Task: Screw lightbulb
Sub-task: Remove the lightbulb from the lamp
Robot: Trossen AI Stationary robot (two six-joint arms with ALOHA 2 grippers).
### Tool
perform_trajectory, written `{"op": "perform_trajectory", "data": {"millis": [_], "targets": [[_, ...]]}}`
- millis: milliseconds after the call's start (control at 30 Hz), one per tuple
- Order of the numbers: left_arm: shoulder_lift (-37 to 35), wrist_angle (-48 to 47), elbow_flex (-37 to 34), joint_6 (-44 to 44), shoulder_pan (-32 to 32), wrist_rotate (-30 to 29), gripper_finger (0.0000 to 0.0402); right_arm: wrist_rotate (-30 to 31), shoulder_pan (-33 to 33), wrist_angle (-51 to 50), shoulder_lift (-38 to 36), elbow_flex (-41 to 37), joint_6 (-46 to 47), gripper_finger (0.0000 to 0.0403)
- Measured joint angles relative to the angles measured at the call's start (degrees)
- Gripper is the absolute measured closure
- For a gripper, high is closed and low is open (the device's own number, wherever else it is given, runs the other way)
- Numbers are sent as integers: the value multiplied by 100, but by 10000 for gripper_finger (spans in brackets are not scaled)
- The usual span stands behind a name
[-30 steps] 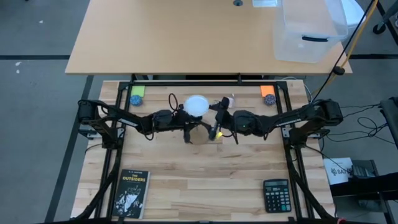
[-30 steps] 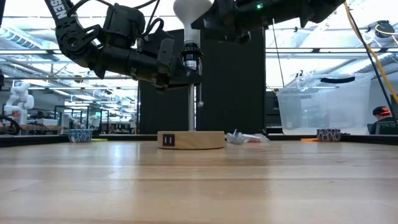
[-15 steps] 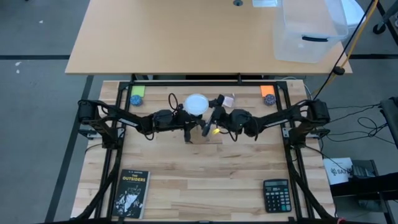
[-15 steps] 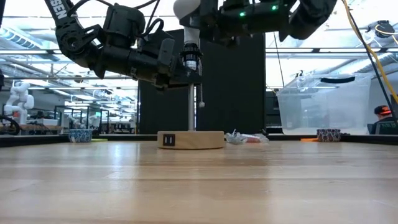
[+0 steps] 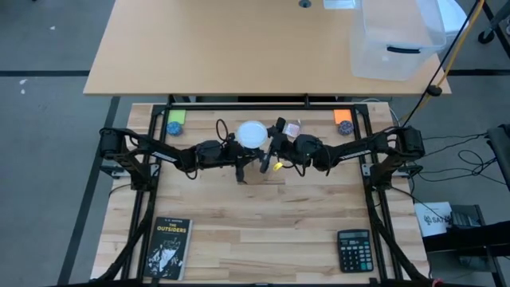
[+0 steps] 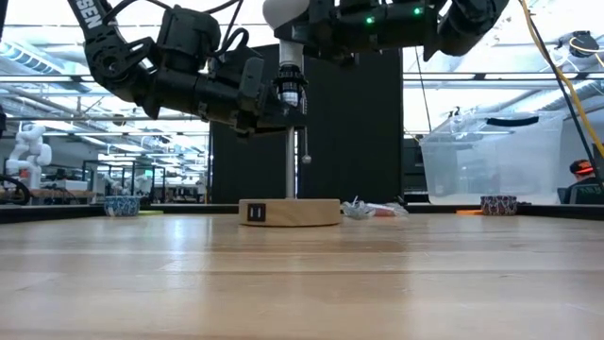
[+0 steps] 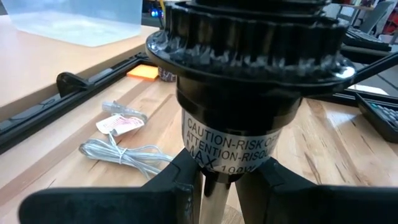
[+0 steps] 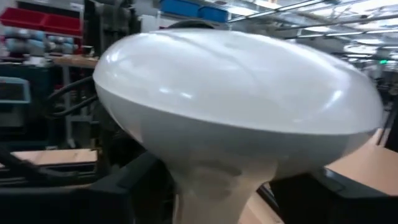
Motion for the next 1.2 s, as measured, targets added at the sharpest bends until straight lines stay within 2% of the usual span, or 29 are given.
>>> {"op": "perform_trajectory", "data": {"millis": [200, 500, 833, 1000, 1200], "targets": [[0, -3, 0, 33, 20, 156, 330, -835, -206, -105, -11, -2, 173, 195], [-2, -26, -2, 96, 129, 908, 330, -1920, -545, -239, -35, 0, 164, 199], [-4, -48, 2, 252, 130, 1478, 330, -3870, -999, -325, -44, 11, 17, 200], [-4, -57, 2, 294, 125, 1819, 330, -4461, -1064, -335, -44, 13, 19, 200], [-4, -72, 2, 295, 118, 1950, 330, -4611, -1032, -650, -39, 224, 341, 200]]}}
